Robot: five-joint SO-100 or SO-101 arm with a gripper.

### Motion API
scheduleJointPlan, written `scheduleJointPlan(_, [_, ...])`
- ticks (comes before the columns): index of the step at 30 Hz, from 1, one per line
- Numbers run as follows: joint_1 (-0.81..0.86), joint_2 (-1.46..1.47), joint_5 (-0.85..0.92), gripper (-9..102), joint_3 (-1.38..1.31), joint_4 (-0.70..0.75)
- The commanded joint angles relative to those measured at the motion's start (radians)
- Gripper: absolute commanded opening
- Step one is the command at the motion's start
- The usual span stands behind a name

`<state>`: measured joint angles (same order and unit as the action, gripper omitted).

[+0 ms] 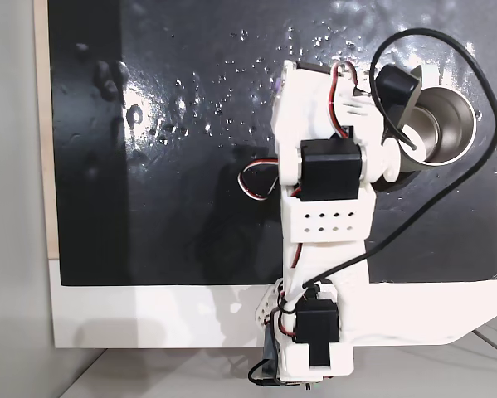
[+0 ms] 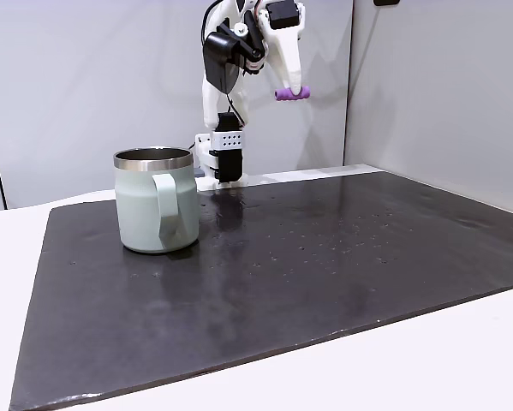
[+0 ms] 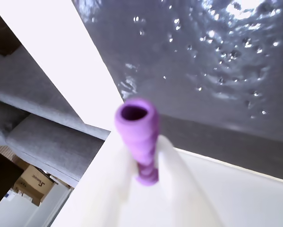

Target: Grasp a pengrip and put it in the cup.

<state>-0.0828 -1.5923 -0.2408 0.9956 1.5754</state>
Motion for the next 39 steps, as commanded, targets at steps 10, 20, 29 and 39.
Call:
scheduleJointPlan(10, [0.347, -0.199, 0.222, 0, 0.052, 0.02])
scheduleJointPlan(20, [0.563, -0.193, 0.344, 0, 0.075, -0.061])
scheduleJointPlan(29, [0.592, -0.173, 0.364, 13, 0.072, -0.069])
scheduleJointPlan(39, [0.561, -0.215, 0.328, 34, 0.081, -0.028])
